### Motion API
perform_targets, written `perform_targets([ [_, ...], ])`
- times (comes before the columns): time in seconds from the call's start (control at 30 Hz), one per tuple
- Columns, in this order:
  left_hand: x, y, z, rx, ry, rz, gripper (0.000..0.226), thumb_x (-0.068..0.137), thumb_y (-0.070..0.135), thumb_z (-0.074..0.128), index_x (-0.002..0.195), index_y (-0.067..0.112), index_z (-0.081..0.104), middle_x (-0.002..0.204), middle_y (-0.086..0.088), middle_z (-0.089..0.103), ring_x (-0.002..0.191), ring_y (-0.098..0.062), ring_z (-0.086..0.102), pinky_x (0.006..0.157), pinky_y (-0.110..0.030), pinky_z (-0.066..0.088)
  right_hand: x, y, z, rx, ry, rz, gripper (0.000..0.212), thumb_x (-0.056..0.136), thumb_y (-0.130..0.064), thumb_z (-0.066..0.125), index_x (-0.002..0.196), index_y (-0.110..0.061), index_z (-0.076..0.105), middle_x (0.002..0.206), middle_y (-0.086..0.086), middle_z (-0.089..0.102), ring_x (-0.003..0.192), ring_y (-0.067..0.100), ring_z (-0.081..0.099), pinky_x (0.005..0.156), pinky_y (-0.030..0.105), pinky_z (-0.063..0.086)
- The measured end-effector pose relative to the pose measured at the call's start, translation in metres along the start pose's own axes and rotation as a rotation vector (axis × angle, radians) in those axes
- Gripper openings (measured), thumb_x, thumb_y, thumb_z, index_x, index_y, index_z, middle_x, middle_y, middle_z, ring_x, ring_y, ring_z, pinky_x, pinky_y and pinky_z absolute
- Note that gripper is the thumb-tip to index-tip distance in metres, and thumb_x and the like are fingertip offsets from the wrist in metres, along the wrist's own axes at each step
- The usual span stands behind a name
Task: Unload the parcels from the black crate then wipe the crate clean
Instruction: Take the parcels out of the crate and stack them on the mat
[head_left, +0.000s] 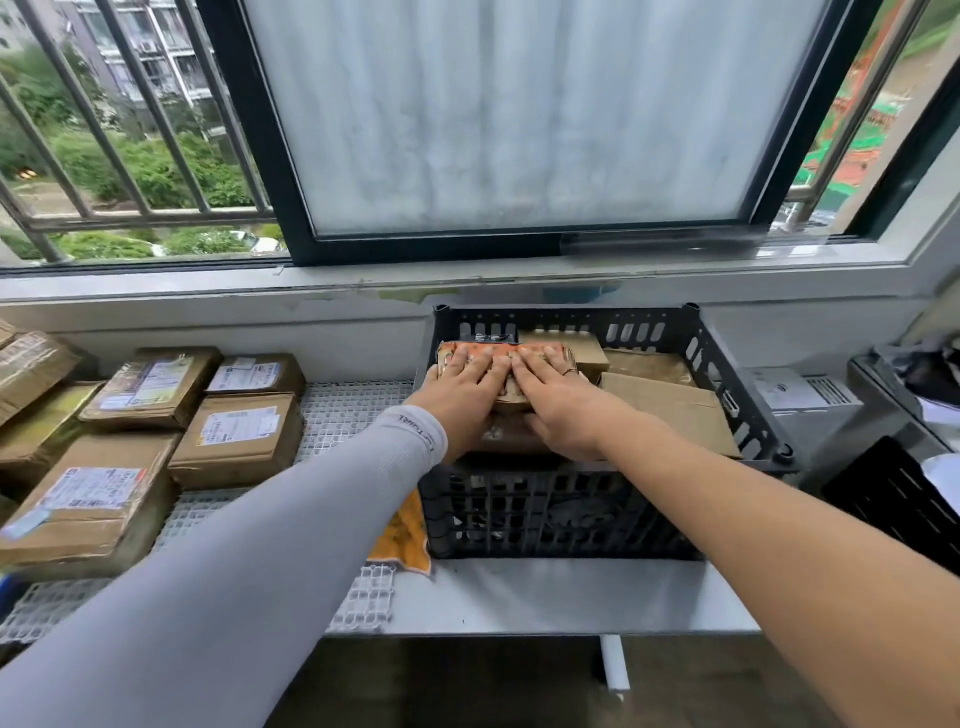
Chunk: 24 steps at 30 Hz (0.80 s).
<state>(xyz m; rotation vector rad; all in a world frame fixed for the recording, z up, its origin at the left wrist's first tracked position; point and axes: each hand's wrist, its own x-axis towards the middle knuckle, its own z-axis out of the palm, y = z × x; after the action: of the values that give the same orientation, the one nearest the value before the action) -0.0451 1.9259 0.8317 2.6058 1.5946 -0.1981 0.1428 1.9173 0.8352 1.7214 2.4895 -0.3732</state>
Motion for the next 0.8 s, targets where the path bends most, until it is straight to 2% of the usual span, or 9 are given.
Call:
perform_targets([
  [0.33, -0.03, -0.025, -0.091, 0.023, 0.229, -0.061, 0.085, 0.106, 0.034, 0.051, 0.165, 0.017, -0.009, 0.173, -0.007, -0.01, 0.158, -0.034, -0.012, 0.127, -0.058, 0.011, -0.005, -0.036, -0.097, -0.136, 0.239, -0.106, 0.08, 0.107, -0.041, 0.044, 0.164, -0.014, -0.005, 0.172, 0.004, -0.011, 0.158, 0.028, -0.014, 0.129, 0.05, 0.006],
  [0.57, -0.049, -0.068, -0.125, 0.025, 0.289, -0.075, 0.091, 0.103, 0.05, 0.053, 0.165, 0.021, -0.008, 0.173, -0.005, -0.008, 0.159, -0.032, -0.009, 0.127, -0.056, 0.011, 0.008, -0.076, -0.133, -0.183, 0.288, -0.12, 0.077, 0.108, -0.044, 0.04, 0.164, -0.017, -0.006, 0.172, 0.0, -0.011, 0.158, 0.024, -0.014, 0.129, 0.049, 0.007],
  [0.8, -0.071, -0.131, -0.151, -0.012, 0.43, -0.032, 0.082, 0.104, 0.046, 0.051, 0.166, 0.022, 0.003, 0.174, -0.004, 0.003, 0.16, -0.029, -0.002, 0.128, -0.054, 0.014, 0.031, -0.133, -0.165, -0.202, 0.339, -0.122, 0.081, 0.106, -0.052, 0.039, 0.164, -0.016, -0.005, 0.173, 0.001, -0.009, 0.159, 0.026, -0.01, 0.129, 0.049, 0.008],
])
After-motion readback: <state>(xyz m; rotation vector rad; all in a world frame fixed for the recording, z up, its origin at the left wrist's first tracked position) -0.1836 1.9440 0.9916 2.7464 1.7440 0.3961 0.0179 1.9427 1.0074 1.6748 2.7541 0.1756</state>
